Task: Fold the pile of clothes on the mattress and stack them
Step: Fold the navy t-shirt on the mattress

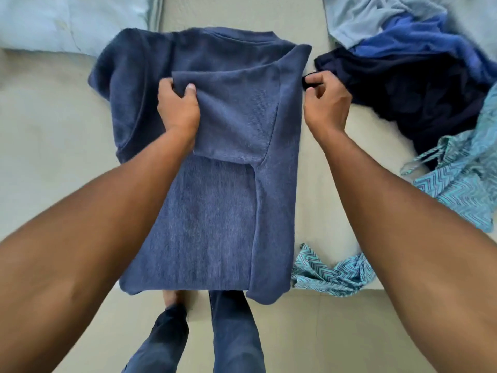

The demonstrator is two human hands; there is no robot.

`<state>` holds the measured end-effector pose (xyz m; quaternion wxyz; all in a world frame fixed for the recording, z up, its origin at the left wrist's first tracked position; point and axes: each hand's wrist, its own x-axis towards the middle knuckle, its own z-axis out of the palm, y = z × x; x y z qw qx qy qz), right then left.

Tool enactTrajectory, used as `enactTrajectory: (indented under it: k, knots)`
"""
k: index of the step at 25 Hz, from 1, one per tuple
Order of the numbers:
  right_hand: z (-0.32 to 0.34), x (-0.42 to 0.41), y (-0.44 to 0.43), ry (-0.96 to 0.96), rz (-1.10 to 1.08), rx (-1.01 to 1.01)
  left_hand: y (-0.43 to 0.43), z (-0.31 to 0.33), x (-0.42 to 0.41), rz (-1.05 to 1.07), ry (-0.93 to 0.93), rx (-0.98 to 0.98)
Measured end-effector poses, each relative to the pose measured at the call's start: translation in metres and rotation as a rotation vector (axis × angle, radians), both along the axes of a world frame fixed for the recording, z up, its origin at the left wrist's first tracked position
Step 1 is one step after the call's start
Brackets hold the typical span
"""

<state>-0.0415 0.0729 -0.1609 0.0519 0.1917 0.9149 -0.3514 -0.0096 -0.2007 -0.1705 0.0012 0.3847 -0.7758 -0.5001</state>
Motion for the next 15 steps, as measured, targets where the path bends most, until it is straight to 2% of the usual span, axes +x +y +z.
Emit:
enactTrajectory:
  k: [2,5,7,9,11,13,15]
  knots:
    - [-0.013,-0.013,-0.006,-0.069,0.201,0.068,-0.003,-0.008,0.008,0.04,-0.082,0.035]
    - [-0.023,-0.033,-0.011,-0.329,0.462,0.173,-0.013,-0.015,0.016,-0.022,-0.208,0.227]
    - [-0.022,-0.034,-0.008,-0.278,0.412,0.191,-0.019,-0.017,0.027,-0.083,-0.18,0.226]
    - [-0.018,-0.022,-0.009,-0.094,0.276,0.151,-0.023,-0.017,0.04,-0.044,-0.104,0.121]
    - [-0.022,-0.013,-0.013,-0.021,0.272,0.096,-0.026,-0.018,0.05,-0.01,-0.062,0.047]
    - [-0.024,-0.014,-0.018,-0.152,0.36,0.092,-0.026,-0.017,0.057,-0.013,-0.058,0.033]
    - [-0.021,-0.031,-0.018,-0.321,0.45,0.137,-0.024,-0.015,0.061,-0.03,-0.072,0.105]
